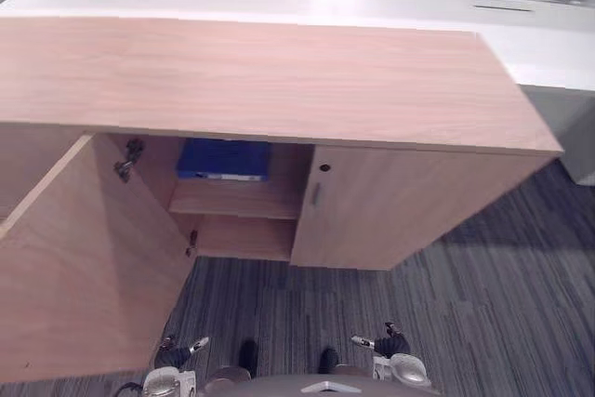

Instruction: Walk over to the cabinet, pick up the folder, carry it to the office cabinet, place the folder inside the office cabinet, then close the office cabinet door

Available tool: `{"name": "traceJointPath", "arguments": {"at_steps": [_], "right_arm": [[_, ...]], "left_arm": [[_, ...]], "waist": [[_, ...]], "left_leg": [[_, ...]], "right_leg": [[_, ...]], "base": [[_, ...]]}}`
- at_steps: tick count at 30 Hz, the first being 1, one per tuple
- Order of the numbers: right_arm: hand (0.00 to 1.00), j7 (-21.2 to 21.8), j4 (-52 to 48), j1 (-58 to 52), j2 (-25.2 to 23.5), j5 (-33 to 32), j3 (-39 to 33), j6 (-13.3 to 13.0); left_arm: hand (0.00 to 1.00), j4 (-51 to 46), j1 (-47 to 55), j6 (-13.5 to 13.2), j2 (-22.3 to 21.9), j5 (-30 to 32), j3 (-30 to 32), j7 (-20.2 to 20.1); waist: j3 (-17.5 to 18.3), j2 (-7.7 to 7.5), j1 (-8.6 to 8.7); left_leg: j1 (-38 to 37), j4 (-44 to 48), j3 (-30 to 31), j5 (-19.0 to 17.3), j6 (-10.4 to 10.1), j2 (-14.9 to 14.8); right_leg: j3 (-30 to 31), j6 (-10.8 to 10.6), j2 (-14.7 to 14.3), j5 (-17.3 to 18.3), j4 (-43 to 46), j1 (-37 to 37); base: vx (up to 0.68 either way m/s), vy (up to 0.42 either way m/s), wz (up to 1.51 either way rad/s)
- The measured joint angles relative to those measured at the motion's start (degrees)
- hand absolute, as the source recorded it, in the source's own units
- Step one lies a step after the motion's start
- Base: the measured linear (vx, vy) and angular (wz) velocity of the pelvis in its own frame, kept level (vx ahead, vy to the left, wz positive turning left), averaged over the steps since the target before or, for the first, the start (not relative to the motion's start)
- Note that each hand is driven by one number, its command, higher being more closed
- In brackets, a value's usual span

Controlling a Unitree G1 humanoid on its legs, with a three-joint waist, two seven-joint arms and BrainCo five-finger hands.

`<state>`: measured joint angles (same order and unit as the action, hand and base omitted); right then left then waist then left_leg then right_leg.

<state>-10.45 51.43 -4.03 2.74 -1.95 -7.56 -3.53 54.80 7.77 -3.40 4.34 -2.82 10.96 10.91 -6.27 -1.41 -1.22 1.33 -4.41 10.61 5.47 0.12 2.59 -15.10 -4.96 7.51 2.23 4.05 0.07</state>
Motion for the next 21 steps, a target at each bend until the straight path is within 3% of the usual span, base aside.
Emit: {"name": "traceJointPath", "arguments": {"at_steps": [2, 3, 4, 6, 8, 13, 21], "right_arm": [[0.00, -0.5, -1.3, 0.4, -0.5, -0.4, 0.0, 0.0], [0.00, -0.9, -1.8, 1.5, -0.6, -0.6, -0.2, 0.0], [0.00, -1.0, -2.5, 2.2, -1.0, -0.7, -0.8, 0.0], [0.00, -1.5, -5.8, 2.3, -2.2, -1.1, -1.9, -0.1], [0.00, -1.9, -7.3, 2.7, -1.8, -1.2, -2.5, 0.0], [0.00, -2.4, -7.8, 2.4, -2.7, -1.2, -2.9, 0.0], [0.00, -2.6, -4.6, 3.7, -0.7, -1.2, -3.3, -0.2]], "left_arm": [[0.00, -2.1, -0.1, -0.1, -1.6, -2.0, 1.7, 0.3], [0.00, -2.7, -0.3, -0.1, -2.3, -3.0, 3.0, 0.4], [0.00, -3.0, -0.4, -0.1, -2.5, -3.7, 3.8, 0.4], [0.00, -4.5, -0.4, -0.2, -3.4, -5.6, 7.2, 1.2], [0.00, -5.5, -0.7, -0.2, -3.1, -6.0, 9.3, 1.4], [0.00, -11.5, -0.4, -1.1, 2.3, -6.2, 12.2, 2.7], [0.00, -18.9, -1.5, -2.1, 11.6, -6.5, 16.4, 3.9]], "waist": [[-0.7, 0.30, -1.47], [-1.0, 0.46, -1.61], [-1.0, 0.68, -1.67], [-1.0, -0.65, -1.29], [-0.8, 0.86, -0.47], [0.7, -1.07, -1.45], [0.8, -0.65, -1.59]], "left_leg": [[0.6, 0.5, 1.7, 0.4, -0.4, 0.3], [1.4, 1.1, 1.0, -1.4, 0.0, 0.4], [2.2, 1.9, -1.7, -2.7, 0.4, -0.2], [4.3, 7.3, -13.7, -6.6, 1.2, -2.3], [5.3, 14.0, -19.4, -8.5, 1.4, -4.1], [0.0, 5.7, -16.7, -5.3, 0.9, -1.8], [-5.2, 0.0, -13.5, -2.9, 0.2, -2.0]], "right_leg": [[-1.7, 0.6, 0.5, 2.4, 3.2, -0.4], [-3.3, 0.6, 1.2, 3.8, 5.0, -0.7], [-4.3, 0.6, 1.6, 4.3, 5.4, -0.9], [-7.3, 0.6, 4.0, 4.9, 5.7, -1.1], [-9.3, -0.6, 4.3, 6.8, 9.5, -0.4], [-9.4, -0.7, 4.6, 7.8, 8.1, 2.4], [-5.7, 0.3, 2.0, 6.9, 2.6, 8.0]], "base": [[-0.02, -0.021, 0.84], [-0.06, -0.019, 0.71], [-0.07, -0.015, 0.71], [0.00, 0.024, 0.65], [0.11, 0.031, 0.61], [0.10, -0.021, 0.23], [0.05, -0.035, 0.19]]}}
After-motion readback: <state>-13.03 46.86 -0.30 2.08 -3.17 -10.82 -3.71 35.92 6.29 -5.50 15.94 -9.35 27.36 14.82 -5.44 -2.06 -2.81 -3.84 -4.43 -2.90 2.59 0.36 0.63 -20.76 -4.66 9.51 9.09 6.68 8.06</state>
